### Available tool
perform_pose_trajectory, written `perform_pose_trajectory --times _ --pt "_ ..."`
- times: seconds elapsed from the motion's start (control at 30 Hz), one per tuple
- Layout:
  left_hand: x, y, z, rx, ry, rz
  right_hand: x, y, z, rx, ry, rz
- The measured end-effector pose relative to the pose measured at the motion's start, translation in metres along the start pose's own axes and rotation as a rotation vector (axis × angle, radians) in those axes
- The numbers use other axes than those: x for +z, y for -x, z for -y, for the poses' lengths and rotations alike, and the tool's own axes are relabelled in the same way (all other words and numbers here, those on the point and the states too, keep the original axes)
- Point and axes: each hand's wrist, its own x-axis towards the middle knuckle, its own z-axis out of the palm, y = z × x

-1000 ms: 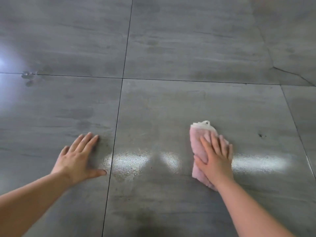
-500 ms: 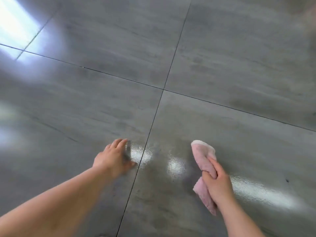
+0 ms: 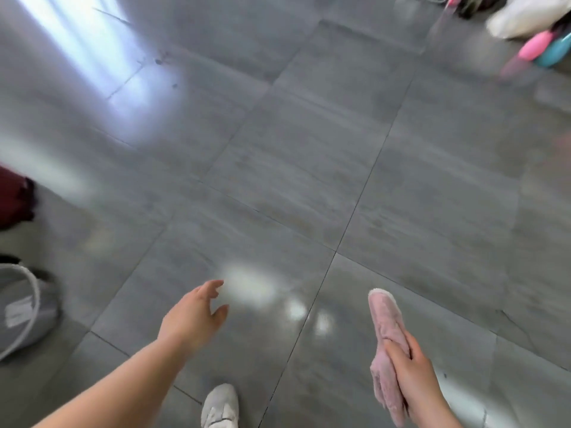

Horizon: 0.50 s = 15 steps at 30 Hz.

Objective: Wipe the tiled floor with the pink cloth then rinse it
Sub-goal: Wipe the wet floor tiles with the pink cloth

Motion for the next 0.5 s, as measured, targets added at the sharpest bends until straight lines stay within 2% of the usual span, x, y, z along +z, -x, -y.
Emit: perform_pose_trajectory --times 0.13,0.27,0.5 --pt "-0.082 0.033 0.003 0.0 0.098 -0.042 0.013 0.039 0.064 -0.052 0.042 0.045" --pt "-0.125 0.029 0.014 -0.023 0.111 -0.075 0.039 0.045 0.108 -0.061 0.011 0.056" --pt "-0.135 -0.051 0.015 -0.121 0.071 -0.052 0.088 -0.043 0.142 -0.058 -0.006 0.078"
